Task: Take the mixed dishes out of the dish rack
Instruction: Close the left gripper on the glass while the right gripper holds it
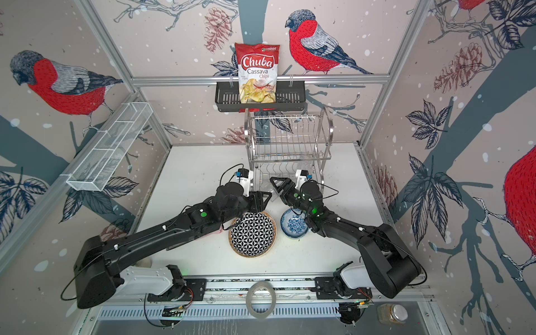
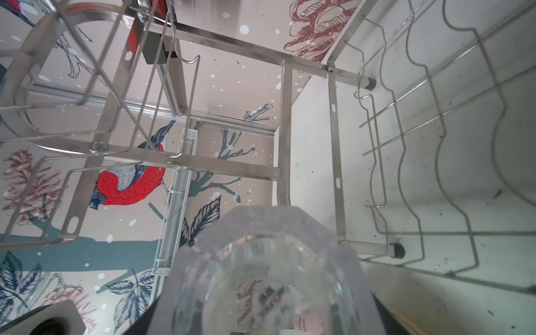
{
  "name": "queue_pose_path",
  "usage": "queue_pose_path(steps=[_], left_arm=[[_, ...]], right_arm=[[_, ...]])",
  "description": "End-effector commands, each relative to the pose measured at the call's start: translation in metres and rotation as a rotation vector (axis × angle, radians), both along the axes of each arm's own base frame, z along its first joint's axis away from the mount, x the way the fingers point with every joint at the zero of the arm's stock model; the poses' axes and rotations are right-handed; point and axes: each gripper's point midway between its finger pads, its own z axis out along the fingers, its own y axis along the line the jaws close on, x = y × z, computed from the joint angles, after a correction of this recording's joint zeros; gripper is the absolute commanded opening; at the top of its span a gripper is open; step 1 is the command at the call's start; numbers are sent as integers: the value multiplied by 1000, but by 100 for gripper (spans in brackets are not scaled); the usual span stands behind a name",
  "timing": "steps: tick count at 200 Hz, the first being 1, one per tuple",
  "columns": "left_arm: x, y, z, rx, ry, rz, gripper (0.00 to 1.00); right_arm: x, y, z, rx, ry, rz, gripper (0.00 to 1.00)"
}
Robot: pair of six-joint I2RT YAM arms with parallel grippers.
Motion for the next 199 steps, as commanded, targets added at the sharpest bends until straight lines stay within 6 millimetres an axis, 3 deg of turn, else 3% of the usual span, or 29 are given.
queue_pose_path(steps=[1, 51, 144, 199], left_arm=[[1, -13, 9, -27, -40, -47, 56], [6, -21, 18, -40, -53, -49, 38], [15, -22, 30, -34, -89, -27, 27], [17, -22, 40, -40, -114, -20, 8]], right_arm=[[-5, 3, 23, 98, -28, 25, 20], [-8, 2, 33, 128, -34, 33, 20], [-20, 4, 49, 164, -54, 58, 20], [-24, 6, 55, 173, -65, 71, 20]])
